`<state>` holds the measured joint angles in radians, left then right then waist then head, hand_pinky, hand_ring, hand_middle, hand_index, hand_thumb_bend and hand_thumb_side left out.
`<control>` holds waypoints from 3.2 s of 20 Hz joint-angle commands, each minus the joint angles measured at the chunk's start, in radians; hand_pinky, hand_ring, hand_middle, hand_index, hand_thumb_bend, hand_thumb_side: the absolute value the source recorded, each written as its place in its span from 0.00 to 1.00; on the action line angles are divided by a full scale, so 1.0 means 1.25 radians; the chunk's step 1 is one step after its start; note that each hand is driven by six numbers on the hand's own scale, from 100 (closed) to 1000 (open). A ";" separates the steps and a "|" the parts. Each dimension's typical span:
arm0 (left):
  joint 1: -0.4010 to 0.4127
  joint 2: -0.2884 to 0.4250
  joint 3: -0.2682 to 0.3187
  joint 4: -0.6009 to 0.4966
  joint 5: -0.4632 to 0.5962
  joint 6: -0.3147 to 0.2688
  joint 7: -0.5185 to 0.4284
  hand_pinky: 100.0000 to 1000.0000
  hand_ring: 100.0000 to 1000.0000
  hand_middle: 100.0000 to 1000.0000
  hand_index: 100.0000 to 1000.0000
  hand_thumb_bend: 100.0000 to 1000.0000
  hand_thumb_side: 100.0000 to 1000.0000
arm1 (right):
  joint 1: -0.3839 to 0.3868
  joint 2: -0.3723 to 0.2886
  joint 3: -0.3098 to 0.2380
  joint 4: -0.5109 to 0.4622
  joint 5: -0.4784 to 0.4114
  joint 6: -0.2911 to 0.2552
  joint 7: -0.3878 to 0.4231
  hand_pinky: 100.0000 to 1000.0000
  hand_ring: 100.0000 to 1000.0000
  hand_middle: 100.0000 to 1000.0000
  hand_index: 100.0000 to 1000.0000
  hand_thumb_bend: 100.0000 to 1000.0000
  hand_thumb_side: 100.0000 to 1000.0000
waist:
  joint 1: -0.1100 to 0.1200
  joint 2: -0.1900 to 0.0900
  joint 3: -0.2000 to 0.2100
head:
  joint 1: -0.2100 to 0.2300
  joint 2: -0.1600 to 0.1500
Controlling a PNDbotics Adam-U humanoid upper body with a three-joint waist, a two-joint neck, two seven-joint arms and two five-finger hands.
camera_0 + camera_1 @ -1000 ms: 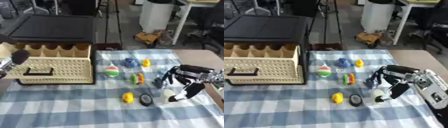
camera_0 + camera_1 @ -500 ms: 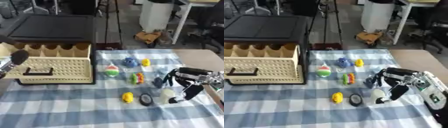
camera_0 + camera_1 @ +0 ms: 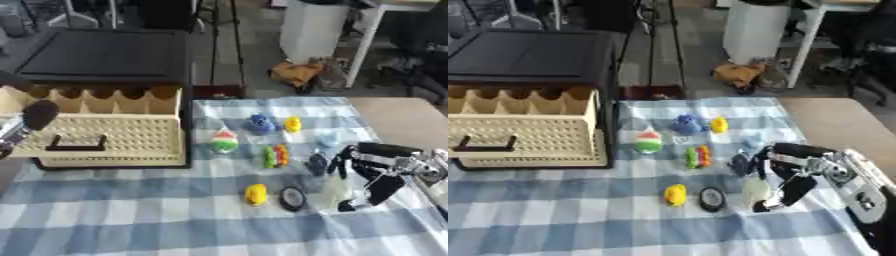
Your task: Pick up objects from table and place into drawer.
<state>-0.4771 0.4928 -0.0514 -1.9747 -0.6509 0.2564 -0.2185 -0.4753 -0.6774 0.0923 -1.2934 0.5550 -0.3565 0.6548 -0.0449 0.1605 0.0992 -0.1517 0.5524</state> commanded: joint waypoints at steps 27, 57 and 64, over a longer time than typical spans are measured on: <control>-0.005 0.010 0.010 -0.013 0.004 -0.005 -0.003 0.00 0.00 0.00 0.64 0.77 1.00 | -0.023 -0.036 -0.019 0.006 0.045 -0.007 -0.016 0.06 0.20 0.58 0.77 0.59 0.35 | 0.000 -0.012 0.003 | -0.001 0.008; -0.004 0.004 0.011 -0.014 0.007 -0.007 -0.003 0.00 0.00 0.00 0.64 0.76 1.00 | -0.052 -0.010 -0.008 0.086 0.140 -0.036 -0.037 0.07 0.22 0.63 0.77 0.58 0.34 | 0.004 -0.005 0.012 | -0.007 0.008; -0.004 0.004 0.011 -0.014 0.007 -0.007 -0.002 0.00 0.00 0.00 0.64 0.76 1.00 | -0.054 -0.008 -0.005 0.107 0.156 -0.040 -0.038 0.06 0.21 0.63 0.77 0.59 0.32 | 0.003 -0.004 0.014 | -0.007 0.007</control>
<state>-0.4742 0.4840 -0.0513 -1.9751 -0.6434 0.2509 -0.2228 -0.5276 -0.6645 0.0923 -1.1596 0.7379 -0.4047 0.6108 -0.0426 0.1672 0.1168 -0.1596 0.5531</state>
